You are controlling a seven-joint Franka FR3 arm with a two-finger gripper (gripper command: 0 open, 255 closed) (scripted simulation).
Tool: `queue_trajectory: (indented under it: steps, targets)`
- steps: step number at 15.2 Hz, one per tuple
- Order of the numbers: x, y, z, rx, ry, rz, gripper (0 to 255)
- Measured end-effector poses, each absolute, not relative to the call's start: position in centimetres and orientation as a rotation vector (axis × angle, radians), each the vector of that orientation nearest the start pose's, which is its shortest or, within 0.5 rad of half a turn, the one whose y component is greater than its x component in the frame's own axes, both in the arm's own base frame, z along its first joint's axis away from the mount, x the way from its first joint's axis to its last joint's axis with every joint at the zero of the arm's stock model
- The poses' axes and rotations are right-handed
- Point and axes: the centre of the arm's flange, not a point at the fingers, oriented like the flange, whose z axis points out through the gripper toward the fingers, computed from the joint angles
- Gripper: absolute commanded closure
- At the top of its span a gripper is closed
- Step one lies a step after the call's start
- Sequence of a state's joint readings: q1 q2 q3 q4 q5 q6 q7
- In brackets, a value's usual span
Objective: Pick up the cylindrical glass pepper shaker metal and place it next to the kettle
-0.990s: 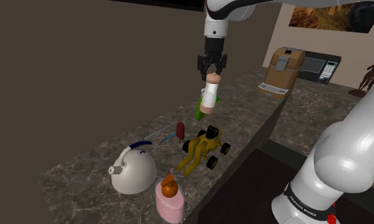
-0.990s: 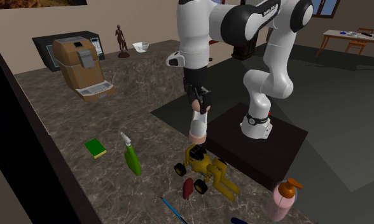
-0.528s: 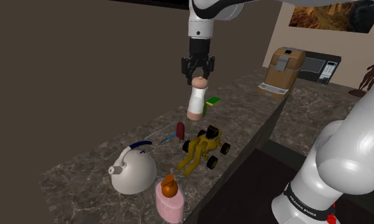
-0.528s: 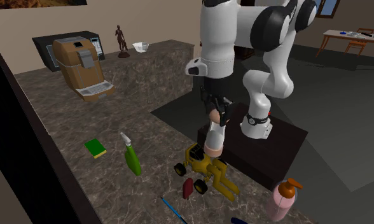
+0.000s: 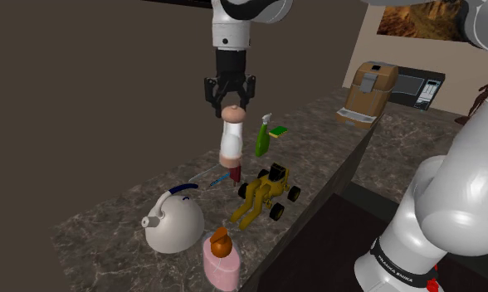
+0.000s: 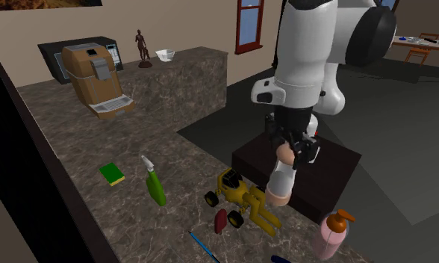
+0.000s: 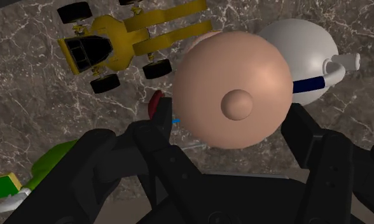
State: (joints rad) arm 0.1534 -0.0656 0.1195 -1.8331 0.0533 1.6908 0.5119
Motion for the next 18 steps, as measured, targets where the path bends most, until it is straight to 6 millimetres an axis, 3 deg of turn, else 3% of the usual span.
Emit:
queue_trajectory:
  steps: [18]
  targets:
    - [52.9,38.9,54.4,-3.102,0.387,0.138,255]
